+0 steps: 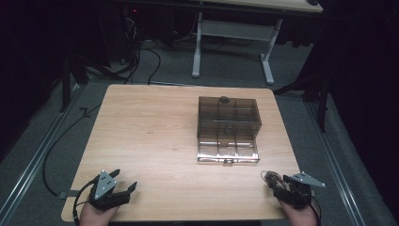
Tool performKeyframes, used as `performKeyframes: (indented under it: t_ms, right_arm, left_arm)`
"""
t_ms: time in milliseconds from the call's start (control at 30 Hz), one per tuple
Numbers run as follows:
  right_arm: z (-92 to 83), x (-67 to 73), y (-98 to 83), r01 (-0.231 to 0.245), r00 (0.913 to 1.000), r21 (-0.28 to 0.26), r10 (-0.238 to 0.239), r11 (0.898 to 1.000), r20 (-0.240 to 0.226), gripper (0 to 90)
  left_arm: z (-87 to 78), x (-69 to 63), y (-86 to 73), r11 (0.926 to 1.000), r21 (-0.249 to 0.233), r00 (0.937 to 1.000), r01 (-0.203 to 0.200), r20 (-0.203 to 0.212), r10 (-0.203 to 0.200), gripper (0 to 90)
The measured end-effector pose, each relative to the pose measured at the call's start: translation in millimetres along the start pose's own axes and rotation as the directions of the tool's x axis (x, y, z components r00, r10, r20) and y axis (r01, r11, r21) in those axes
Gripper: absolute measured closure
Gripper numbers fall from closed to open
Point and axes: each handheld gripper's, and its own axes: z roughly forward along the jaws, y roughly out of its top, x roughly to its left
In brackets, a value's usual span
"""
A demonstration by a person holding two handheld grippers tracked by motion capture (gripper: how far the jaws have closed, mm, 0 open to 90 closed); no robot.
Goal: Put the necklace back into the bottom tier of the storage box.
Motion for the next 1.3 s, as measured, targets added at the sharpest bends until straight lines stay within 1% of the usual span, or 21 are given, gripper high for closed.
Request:
performKeyframes:
  t_ms: [100, 167, 200, 233, 300, 333, 367, 400, 433, 467, 500, 533, 733, 767, 833, 867, 900, 1000, 1100, 1200, 1300]
  right_arm:
    - [0.9, 1.4, -0.5, 0.010, 0.9999, 0.007, -0.010, 1.000, 0.012, 35.2]
    - [1.6, 4.3, -0.2, 0.032, 0.9989, 0.011, -0.033, 0.999, 0.033, 40.4]
    - [1.9, 5.6, -0.2, 0.053, 0.9976, 0.010, -0.054, 0.999, 0.043, 43.6]
    - [1.9, 5.6, -0.2, 0.053, 0.9976, 0.010, -0.054, 0.999, 0.043, 43.6]
    - [1.6, 7.6, -0.5, 0.057, 0.9977, 0.005, -0.057, 0.998, 0.037, 50.0]
    - [1.2, 7.8, -0.9, 0.058, 0.9976, 0.000, -0.058, 0.998, 0.037, 56.2]
    - [1.1, 7.9, -1.0, 0.059, 0.9977, -0.001, -0.059, 0.998, 0.035, 59.2]
    - [1.1, 7.9, -1.0, 0.059, 0.9977, -0.001, -0.059, 0.998, 0.035, 59.2]
    - [1.0, 8.7, -1.0, 0.061, 0.9976, -0.003, -0.061, 0.998, 0.034, 64.2]
    - [1.0, 9.0, -0.8, 0.063, 0.9974, -0.003, -0.063, 0.998, 0.033, 66.8]
    - [1.0, 9.0, -0.8, 0.063, 0.9974, -0.003, -0.063, 0.998, 0.033, 66.8]
    - [1.1, 9.6, -0.5, 0.069, 0.9972, -0.004, -0.069, 0.998, 0.030, 71.3]
    - [1.1, 8.8, -0.1, 0.068, 0.9974, -0.005, -0.068, 0.998, 0.024, 74.3]
    - [0.9, 8.5, -0.3, 0.057, 0.9982, -0.005, -0.056, 0.998, 0.020, 74.4]
    - [0.3, 8.8, -0.7, 0.059, 0.9980, -0.018, -0.058, 0.998, 0.024, 75.3]
    - [-0.7, 9.3, -0.4, 0.057, 0.9980, -0.026, -0.056, 0.998, 0.030, 78.5]
    - [-4.8, 9.4, 1.3, 0.050, 0.9981, -0.055, -0.048, 0.997, 0.037, 81.6]
    - [-5.9, 10.4, 1.9, 0.064, 0.9970, -0.059, -0.061, 0.996, 0.048, 81.6]
    - [-5.9, 10.7, 2.1, 0.064, 0.9971, -0.063, -0.061, 0.996, 0.045, 81.6]
    - [-8.1, 11.2, 3.5, 0.062, 0.9970, -0.078, -0.058, 0.995, 0.051, 81.6]
    - [-11.6, 11.1, 4.6, 0.063, 0.9970, -0.107, -0.058, 0.992, 0.051, 81.6]
  left_arm:
    - [0.0, 0.1, 0.0, 1.0000, 0.000, 1.0000, 0.000, 0.000, 0.000, 22.2]
    - [0.0, 0.1, 0.0, 1.0000, 0.001, 1.0000, 0.000, 0.000, 0.000, 22.2]
    - [0.0, 0.1, 0.0, 1.0000, 0.001, 1.0000, 0.000, 0.000, 0.000, 22.2]
    - [0.0, 0.1, 0.0, 1.0000, 0.001, 1.0000, 0.000, 0.000, 0.000, 22.2]
    - [0.0, 0.1, 0.0, 1.0000, 0.001, 1.0000, 0.000, -0.001, 0.000, 22.3]
    - [0.0, 0.0, 0.0, 1.0000, 0.001, 1.0000, 0.000, -0.001, 0.000, 22.2]
    - [0.0, 0.0, 0.0, 1.0000, 0.001, 1.0000, 0.000, -0.001, 0.000, 22.3]
    - [0.0, 0.1, 0.0, 1.0000, 0.001, 1.0000, 0.001, -0.001, -0.001, 22.3]
    - [0.0, 0.1, 0.0, 1.0000, 0.000, 1.0000, 0.001, -0.001, -0.001, 22.2]
    - [0.0, 0.1, 0.0, 1.0000, 0.001, 1.0000, 0.001, -0.001, -0.001, 22.2]
    - [0.0, 0.1, 0.0, 1.0000, 0.001, 1.0000, 0.001, -0.001, -0.001, 22.2]
    - [0.0, 0.1, 0.0, 1.0000, 0.001, 1.0000, 0.001, -0.002, -0.001, 22.3]
    - [0.0, 0.2, 0.0, 1.0000, 0.000, 1.0000, 0.002, -0.001, -0.002, 22.3]
    - [0.0, 0.3, 0.0, 1.0000, 0.000, 1.0000, 0.003, 0.000, -0.003, 22.3]
    - [-0.1, 0.4, 0.0, 1.0000, 0.000, 1.0000, 0.004, 0.001, -0.004, 22.3]
    - [-0.1, 0.4, 0.0, 1.0000, -0.001, 1.0000, 0.005, 0.001, -0.005, 22.2]
    - [-0.1, 0.5, 0.0, 1.0000, -0.001, 1.0000, 0.004, 0.000, -0.004, 22.2]
    - [-0.1, 0.4, 0.0, 1.0000, 0.000, 1.0000, 0.003, 0.003, -0.003, 22.2]
    - [-0.1, 0.5, 0.0, 1.0000, -0.001, 1.0000, 0.004, 0.003, -0.004, 22.3]
    - [-0.2, 0.4, -0.1, 1.0000, -0.001, 1.0000, 0.003, 0.004, -0.003, 22.3]
    - [-0.2, 0.6, 0.0, 1.0000, 0.000, 1.0000, 0.003, 0.008, -0.003, 22.2]
